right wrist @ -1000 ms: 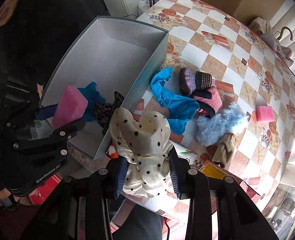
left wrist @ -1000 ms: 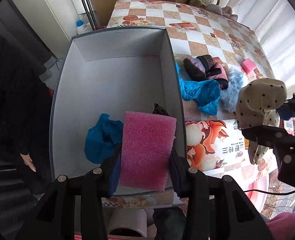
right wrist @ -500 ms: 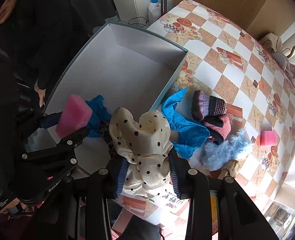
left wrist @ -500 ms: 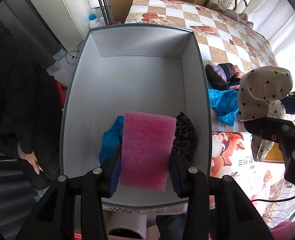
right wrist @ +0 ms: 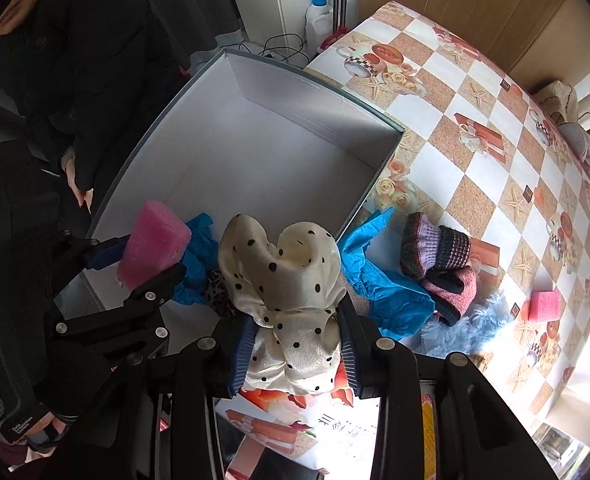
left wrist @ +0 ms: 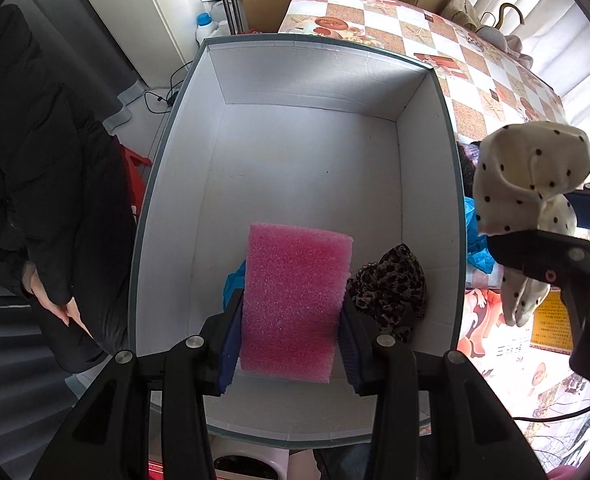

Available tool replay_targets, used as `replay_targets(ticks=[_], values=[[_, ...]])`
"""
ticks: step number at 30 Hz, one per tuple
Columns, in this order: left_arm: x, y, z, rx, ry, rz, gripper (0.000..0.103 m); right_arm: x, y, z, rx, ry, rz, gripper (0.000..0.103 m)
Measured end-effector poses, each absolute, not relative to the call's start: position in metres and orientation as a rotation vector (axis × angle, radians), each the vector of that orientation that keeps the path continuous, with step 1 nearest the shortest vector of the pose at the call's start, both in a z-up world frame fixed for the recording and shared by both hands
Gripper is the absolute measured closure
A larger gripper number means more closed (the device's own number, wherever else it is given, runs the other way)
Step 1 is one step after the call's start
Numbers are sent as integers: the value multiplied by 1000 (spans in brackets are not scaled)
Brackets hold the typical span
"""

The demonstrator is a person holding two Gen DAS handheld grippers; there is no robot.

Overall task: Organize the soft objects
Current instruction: 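Lower pink sponge into box with left tool while right tool drops scrunchie inside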

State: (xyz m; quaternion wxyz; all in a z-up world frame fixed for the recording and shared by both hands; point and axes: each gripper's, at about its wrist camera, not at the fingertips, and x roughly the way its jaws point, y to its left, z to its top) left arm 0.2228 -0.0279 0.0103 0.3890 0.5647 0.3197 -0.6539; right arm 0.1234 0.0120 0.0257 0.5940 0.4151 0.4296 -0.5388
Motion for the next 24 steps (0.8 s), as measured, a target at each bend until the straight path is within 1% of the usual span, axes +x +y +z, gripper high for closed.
replay_targets(ticks=[24], values=[[226, -28, -2, 1460, 861, -1618, 57, 139, -10, 17, 963, 991, -1202, 64]])
